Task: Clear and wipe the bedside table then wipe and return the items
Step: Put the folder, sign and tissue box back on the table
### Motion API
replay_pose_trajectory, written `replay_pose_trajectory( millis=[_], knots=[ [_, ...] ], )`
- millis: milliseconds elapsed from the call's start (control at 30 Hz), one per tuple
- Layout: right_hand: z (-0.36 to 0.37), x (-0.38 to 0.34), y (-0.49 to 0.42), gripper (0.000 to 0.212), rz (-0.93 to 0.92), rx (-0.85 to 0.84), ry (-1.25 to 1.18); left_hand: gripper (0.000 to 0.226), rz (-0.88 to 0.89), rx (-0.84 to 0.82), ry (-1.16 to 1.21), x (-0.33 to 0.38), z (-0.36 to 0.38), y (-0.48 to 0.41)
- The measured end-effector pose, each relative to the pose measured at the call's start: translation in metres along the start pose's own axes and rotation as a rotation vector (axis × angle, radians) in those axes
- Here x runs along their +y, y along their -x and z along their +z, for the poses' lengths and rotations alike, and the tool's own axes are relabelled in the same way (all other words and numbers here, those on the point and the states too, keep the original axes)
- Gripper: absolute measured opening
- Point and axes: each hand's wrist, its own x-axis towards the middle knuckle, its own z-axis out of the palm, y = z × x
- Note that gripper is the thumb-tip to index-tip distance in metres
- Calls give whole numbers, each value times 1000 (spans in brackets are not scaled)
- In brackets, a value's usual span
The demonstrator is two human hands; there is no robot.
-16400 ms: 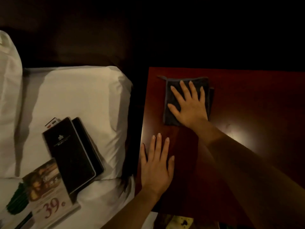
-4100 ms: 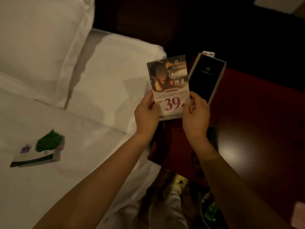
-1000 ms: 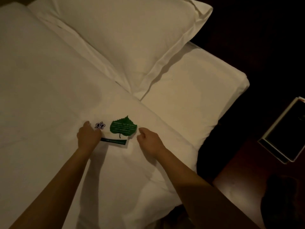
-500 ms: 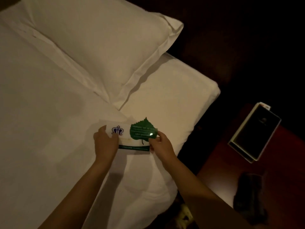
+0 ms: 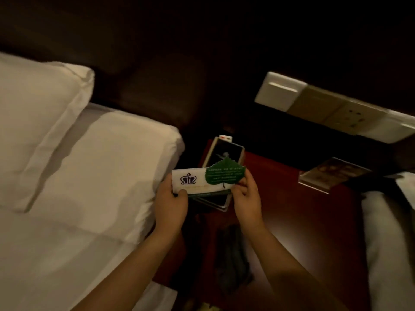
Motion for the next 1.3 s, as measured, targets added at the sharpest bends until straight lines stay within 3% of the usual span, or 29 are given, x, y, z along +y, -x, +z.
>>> replay_pose_trajectory(
  millis=[300,500,967,1167,1300],
  knots=[
    [-126,42,-55,59,112,243,-106,50,13,-200,-15,42,167,9],
    [-156,68,-90,52,120,205,-136,44,68,-317,-82,41,216,-28],
    [-154,96,-137,69,104,54,-114,54,154,-442,-204,21,242,-87],
    [-152,101,-144,73,98,55,-67,60,175,-426,-200,23,246,-88],
    [-151,93,-135,71,33,63,59,71,267,-326,-250,28,238,-83]
  ],
)
